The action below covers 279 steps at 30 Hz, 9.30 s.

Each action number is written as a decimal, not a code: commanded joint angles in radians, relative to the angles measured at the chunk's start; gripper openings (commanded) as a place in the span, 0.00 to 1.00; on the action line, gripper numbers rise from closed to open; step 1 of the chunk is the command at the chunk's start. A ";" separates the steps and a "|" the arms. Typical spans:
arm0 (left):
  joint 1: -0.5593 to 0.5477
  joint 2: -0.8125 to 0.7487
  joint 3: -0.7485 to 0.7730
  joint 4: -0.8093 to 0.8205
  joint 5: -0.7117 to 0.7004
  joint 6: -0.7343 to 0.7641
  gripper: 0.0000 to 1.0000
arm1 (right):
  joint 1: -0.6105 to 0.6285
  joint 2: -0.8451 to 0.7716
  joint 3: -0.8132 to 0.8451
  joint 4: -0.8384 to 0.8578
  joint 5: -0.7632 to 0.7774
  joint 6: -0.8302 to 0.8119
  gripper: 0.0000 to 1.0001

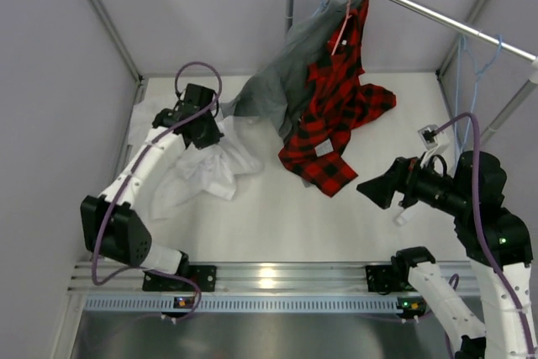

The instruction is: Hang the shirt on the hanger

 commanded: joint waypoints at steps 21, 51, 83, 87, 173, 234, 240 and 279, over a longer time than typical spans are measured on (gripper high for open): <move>-0.236 -1.307 -0.771 -0.208 0.801 -0.507 0.01 | 0.469 -0.028 -0.516 0.483 0.186 0.398 0.91; -0.236 -0.550 0.114 -0.653 0.181 0.010 0.75 | 0.970 0.541 -0.433 0.869 0.919 0.442 0.00; -0.202 -0.747 -0.317 -0.155 0.261 -0.180 0.73 | 2.105 0.475 -0.258 -0.303 1.507 1.538 0.99; -0.201 -0.689 -0.269 -0.107 0.367 -0.091 0.85 | 2.082 0.160 -0.353 -0.351 1.516 1.715 0.99; -0.281 -0.443 -0.462 -0.156 -0.170 -0.398 0.00 | 1.001 0.449 -0.338 0.094 1.139 0.716 0.00; -0.798 0.286 0.050 -0.334 -0.187 -0.594 0.59 | 0.919 0.181 -0.291 0.080 0.864 0.491 0.81; -0.778 0.310 0.093 -0.336 -0.198 -0.580 0.00 | 0.921 0.179 -0.295 0.080 0.847 0.463 0.81; -0.698 -0.722 -0.096 0.120 -0.079 -0.228 0.00 | 0.812 0.512 -0.338 0.950 0.403 0.367 0.34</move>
